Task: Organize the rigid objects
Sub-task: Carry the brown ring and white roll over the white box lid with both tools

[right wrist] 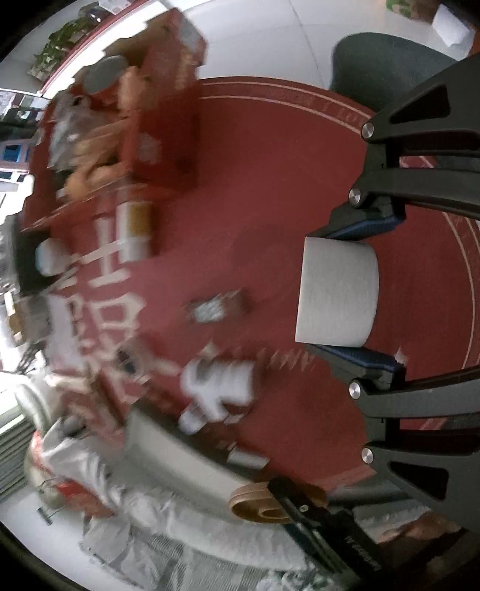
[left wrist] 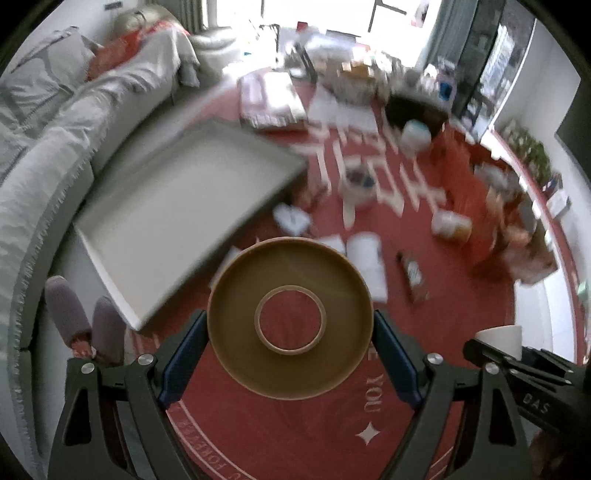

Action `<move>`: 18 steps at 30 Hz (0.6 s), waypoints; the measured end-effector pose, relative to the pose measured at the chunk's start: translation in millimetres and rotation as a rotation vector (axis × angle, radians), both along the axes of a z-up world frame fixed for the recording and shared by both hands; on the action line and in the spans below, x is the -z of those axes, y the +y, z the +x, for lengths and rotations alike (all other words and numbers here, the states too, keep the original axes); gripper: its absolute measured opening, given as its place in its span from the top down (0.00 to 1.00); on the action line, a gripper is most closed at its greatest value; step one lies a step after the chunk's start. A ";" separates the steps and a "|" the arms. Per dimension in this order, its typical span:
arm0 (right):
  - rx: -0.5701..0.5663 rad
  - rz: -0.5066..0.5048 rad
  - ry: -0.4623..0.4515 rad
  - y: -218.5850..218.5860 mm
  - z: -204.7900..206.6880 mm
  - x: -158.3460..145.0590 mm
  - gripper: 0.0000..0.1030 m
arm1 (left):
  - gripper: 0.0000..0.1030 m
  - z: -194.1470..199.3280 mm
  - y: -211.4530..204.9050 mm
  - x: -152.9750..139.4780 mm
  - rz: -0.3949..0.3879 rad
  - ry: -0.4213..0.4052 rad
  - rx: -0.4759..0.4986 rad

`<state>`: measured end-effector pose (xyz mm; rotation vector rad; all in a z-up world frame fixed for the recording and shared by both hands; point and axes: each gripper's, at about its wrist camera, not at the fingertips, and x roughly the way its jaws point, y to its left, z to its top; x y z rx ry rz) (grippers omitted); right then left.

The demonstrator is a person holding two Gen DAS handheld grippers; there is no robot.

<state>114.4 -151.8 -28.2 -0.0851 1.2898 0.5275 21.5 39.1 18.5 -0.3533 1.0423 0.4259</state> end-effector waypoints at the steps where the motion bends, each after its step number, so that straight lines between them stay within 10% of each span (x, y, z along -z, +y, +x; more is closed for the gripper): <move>1: -0.003 0.017 -0.012 3.8 1.9 -8.6 0.50 | 0.14 -0.3 4.0 -9.8 0.004 -0.019 -0.012; 18: -0.208 0.277 -0.173 164.1 31.9 -161.1 0.50 | 0.14 -6.8 118.5 -137.3 0.149 -0.219 -0.252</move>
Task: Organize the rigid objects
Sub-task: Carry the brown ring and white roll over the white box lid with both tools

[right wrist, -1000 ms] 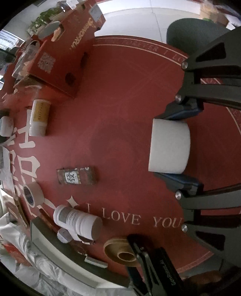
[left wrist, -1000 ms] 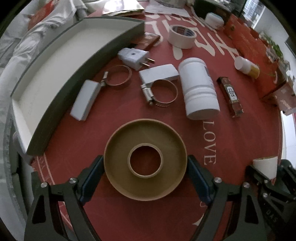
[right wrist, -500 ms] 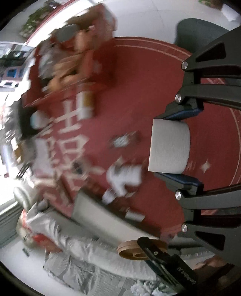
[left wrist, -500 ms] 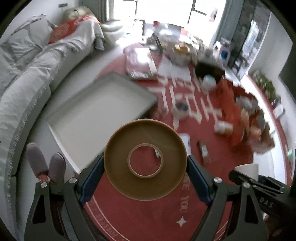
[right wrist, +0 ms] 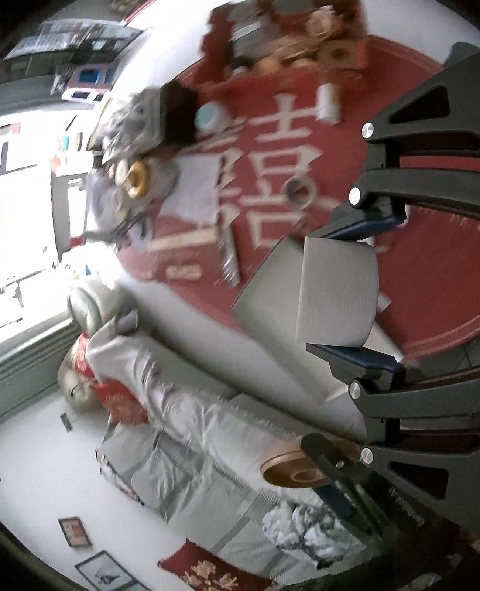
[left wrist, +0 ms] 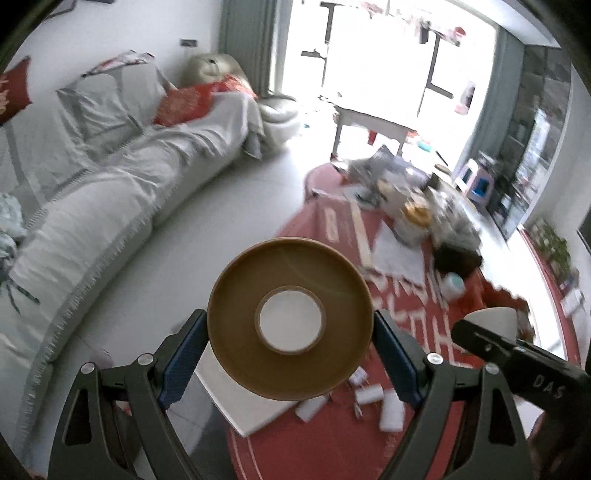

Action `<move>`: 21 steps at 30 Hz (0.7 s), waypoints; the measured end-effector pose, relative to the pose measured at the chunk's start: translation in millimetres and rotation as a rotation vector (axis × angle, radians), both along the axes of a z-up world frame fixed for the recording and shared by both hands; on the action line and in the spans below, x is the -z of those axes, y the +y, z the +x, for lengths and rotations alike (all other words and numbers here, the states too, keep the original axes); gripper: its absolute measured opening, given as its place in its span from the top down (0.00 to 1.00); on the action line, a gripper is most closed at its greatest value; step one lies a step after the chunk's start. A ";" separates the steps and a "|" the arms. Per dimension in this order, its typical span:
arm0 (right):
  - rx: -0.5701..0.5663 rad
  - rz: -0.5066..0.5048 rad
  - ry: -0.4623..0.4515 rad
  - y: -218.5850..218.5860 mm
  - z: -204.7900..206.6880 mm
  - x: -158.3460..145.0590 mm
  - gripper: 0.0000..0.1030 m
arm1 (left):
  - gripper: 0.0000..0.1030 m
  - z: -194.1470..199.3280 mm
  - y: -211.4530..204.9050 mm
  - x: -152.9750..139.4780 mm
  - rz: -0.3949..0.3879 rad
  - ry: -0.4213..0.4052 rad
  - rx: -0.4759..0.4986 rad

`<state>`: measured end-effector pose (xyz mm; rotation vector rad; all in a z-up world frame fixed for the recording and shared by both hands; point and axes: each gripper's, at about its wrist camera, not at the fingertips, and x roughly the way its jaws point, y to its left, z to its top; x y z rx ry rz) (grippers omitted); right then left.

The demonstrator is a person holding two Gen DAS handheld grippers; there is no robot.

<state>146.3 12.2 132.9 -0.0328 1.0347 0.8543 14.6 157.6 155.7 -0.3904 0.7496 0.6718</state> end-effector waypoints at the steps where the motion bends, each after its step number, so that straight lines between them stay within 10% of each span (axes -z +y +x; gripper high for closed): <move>1: -0.010 0.010 -0.005 9.9 2.7 -5.4 0.50 | 0.14 0.0 8.9 -4.0 0.007 -0.005 -0.010; 7: -0.078 -0.034 -0.047 66.5 8.9 -3.3 0.50 | 0.14 6.1 49.6 8.4 -0.009 0.015 -0.074; 21: -0.086 -0.212 0.155 91.1 32.2 114.5 0.50 | 0.14 20.7 79.6 139.9 -0.163 0.246 -0.135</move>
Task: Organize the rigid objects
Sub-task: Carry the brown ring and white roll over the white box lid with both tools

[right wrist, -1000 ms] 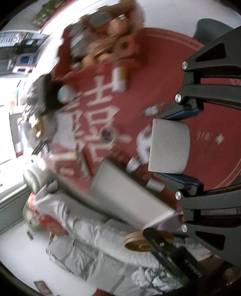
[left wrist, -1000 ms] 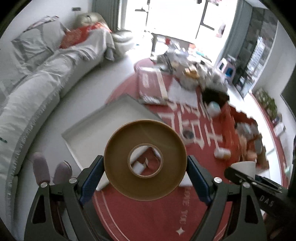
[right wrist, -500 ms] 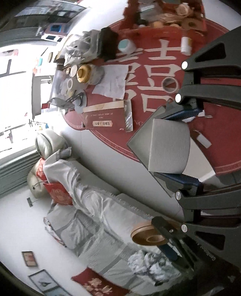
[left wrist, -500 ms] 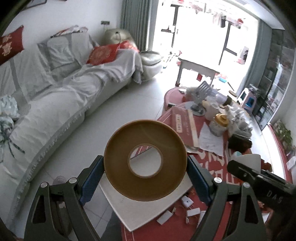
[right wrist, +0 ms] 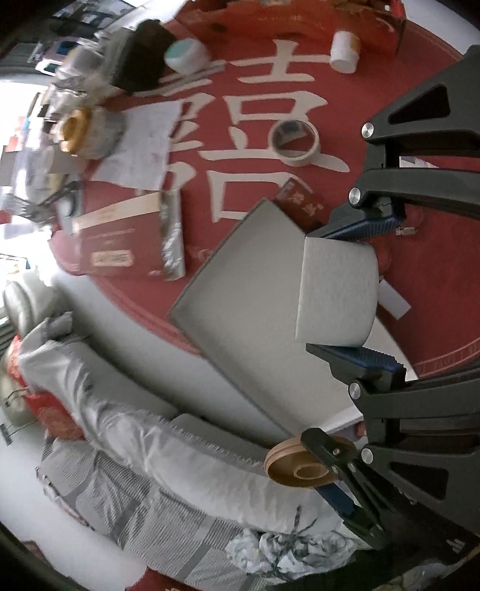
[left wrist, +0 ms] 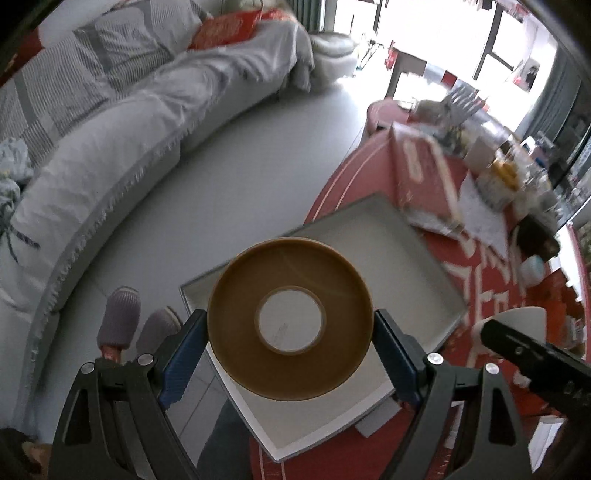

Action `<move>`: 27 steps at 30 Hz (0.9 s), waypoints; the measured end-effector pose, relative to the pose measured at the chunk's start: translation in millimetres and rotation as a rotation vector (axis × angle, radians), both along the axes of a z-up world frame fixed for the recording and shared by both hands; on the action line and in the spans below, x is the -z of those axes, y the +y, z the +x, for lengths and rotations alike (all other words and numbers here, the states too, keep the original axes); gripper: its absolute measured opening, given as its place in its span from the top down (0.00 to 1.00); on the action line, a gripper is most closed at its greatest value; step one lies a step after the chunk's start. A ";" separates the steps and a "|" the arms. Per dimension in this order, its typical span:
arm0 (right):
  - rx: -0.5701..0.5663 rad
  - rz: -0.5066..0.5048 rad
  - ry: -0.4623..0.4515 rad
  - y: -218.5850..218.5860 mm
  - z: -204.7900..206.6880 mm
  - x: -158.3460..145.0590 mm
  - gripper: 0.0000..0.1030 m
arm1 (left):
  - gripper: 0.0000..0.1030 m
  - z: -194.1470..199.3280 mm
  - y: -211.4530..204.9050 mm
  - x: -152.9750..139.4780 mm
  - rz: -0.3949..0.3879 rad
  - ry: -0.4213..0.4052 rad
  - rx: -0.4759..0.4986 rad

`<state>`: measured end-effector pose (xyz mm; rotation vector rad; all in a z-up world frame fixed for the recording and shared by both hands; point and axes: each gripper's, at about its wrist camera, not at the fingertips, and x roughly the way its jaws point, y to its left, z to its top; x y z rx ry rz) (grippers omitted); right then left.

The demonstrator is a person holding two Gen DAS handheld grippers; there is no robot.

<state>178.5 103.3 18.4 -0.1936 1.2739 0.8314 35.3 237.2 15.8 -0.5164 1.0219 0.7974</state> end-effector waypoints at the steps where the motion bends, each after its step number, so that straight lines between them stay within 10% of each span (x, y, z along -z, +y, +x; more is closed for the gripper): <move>1: -0.001 -0.006 0.006 1.0 0.6 4.8 0.50 | 0.14 2.1 1.1 5.7 -0.007 0.009 0.000; 27: -0.064 -0.055 0.036 43.0 15.7 62.7 0.50 | 0.14 30.5 4.6 59.8 -0.006 0.095 0.001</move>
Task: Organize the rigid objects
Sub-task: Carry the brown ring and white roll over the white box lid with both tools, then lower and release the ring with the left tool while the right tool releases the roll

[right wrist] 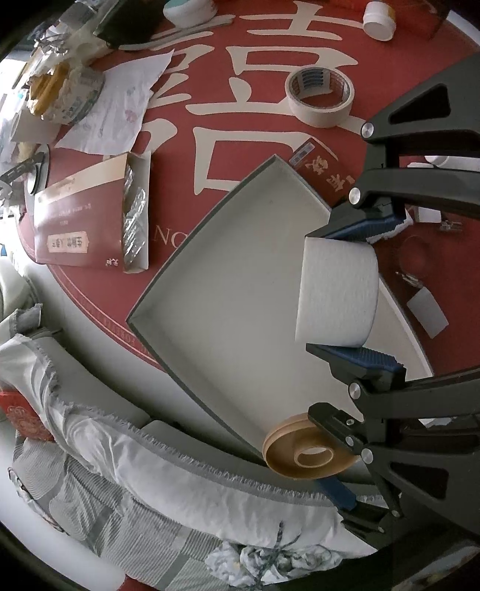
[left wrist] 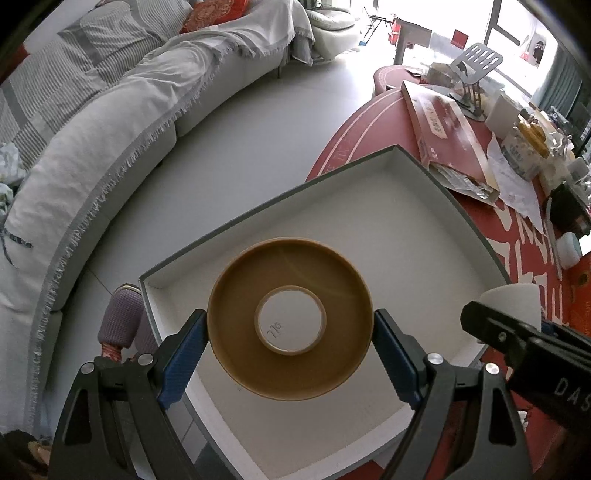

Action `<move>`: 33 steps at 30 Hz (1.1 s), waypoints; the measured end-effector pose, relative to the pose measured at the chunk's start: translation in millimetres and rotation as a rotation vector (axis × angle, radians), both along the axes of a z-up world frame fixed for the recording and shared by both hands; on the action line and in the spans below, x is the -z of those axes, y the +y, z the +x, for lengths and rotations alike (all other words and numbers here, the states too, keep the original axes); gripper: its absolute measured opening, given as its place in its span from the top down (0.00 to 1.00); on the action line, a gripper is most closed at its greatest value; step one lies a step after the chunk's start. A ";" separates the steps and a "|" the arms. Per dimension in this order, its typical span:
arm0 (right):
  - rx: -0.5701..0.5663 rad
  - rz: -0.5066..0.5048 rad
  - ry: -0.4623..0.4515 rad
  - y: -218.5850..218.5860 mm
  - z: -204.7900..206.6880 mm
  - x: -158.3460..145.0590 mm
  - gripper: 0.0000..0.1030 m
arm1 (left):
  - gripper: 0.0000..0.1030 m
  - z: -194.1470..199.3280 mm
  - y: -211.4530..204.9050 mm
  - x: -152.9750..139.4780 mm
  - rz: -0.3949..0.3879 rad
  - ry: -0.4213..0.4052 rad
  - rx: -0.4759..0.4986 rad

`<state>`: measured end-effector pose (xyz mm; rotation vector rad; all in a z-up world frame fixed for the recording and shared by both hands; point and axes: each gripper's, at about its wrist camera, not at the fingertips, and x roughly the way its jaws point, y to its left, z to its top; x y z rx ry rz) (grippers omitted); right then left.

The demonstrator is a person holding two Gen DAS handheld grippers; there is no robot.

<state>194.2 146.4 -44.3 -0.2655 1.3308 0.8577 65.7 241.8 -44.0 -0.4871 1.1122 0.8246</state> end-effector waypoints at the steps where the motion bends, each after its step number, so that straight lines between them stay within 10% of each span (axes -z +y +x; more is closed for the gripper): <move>1: -0.001 -0.001 0.001 1.1 0.4 0.9 0.50 | 0.14 0.3 0.3 1.0 -0.001 0.001 -0.001; 33: -0.008 -0.016 -0.011 16.9 1.7 8.6 0.50 | 0.14 2.4 6.7 12.5 -0.006 0.019 -0.023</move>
